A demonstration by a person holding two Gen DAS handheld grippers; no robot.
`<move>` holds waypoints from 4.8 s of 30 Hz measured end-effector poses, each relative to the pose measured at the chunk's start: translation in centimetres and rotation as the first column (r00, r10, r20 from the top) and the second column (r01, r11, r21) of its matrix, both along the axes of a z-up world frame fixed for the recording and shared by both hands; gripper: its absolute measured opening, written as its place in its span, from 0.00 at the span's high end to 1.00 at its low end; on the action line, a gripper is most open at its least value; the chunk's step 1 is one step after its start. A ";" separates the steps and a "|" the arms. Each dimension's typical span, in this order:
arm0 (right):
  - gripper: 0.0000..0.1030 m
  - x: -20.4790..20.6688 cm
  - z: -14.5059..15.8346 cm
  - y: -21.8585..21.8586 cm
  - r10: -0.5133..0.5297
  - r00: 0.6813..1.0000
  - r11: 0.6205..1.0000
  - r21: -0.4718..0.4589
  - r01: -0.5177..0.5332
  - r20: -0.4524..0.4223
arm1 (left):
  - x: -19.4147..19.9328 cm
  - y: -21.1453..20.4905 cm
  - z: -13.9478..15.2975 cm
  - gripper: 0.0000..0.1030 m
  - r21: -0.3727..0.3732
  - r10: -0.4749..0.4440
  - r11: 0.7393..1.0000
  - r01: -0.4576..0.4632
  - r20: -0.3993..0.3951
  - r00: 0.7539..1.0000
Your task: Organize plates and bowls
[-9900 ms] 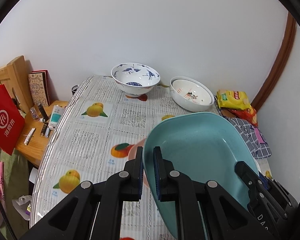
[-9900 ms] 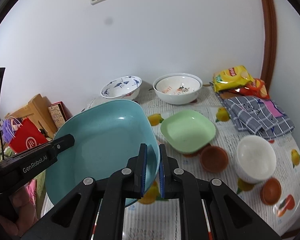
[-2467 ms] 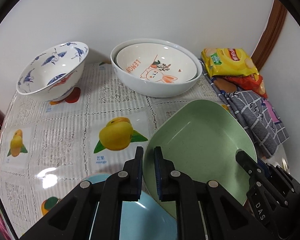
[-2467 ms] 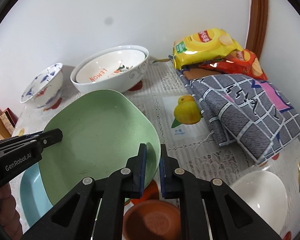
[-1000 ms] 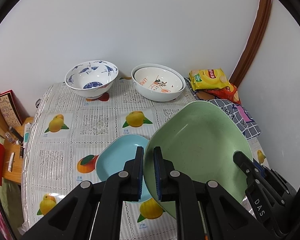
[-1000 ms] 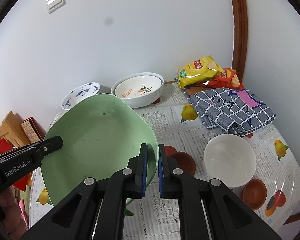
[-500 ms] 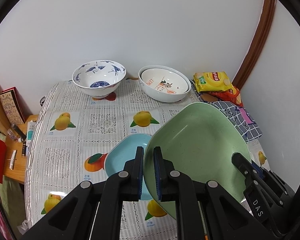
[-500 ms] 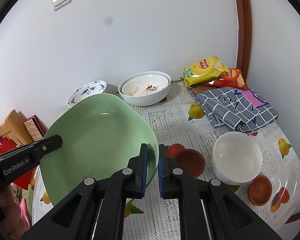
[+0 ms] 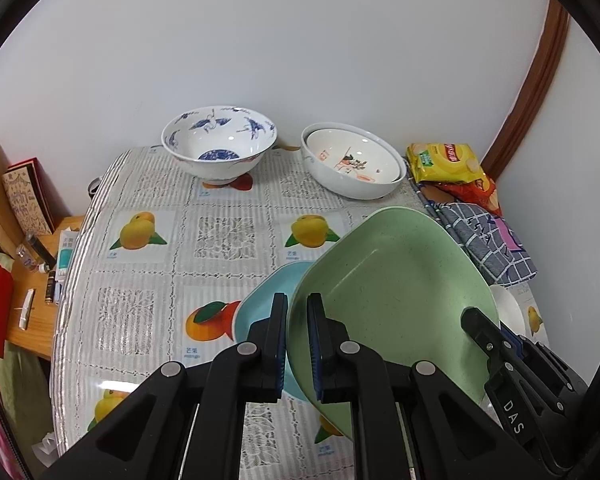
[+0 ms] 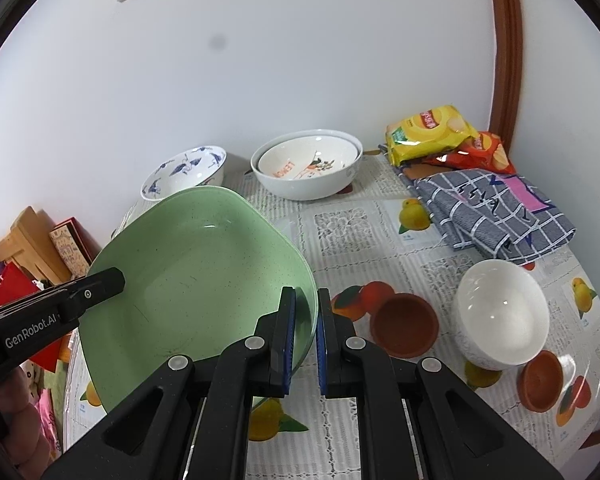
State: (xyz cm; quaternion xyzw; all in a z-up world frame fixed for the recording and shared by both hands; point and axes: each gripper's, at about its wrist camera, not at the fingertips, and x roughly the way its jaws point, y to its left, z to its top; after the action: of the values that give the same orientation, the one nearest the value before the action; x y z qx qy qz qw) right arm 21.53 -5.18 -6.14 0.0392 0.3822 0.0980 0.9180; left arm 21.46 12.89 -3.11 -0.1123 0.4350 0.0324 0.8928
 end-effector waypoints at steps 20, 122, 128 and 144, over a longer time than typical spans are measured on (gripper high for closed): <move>0.91 3.7 -5.9 3.7 0.036 0.994 0.998 -0.050 -0.041 -0.102 | 3.0 3.6 -6.8 0.90 -0.043 0.029 0.999 -0.033 -0.103 0.994; 0.82 -1.2 -12.5 -26.6 -0.121 0.976 0.992 0.019 0.126 -0.180 | 6.7 -19.0 -13.8 0.72 -0.092 -0.043 0.995 0.024 -0.208 0.977; 0.83 -1.3 -12.3 -26.2 -0.137 0.976 0.990 -0.001 0.139 -0.169 | 7.4 -19.2 -14.3 0.83 -0.081 -0.051 0.996 0.035 -0.197 0.979; 0.92 -2.4 -10.9 -25.9 -0.218 0.966 0.974 0.032 0.224 -0.142 | 5.8 -18.5 -12.4 0.92 -0.108 -0.124 0.988 0.109 -0.148 0.981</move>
State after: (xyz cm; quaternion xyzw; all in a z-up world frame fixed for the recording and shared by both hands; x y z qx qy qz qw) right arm 19.11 -31.12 -17.02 0.1102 0.4353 0.0011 0.8935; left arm 27.25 -5.63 -15.55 -0.1279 0.5097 -0.0331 0.8502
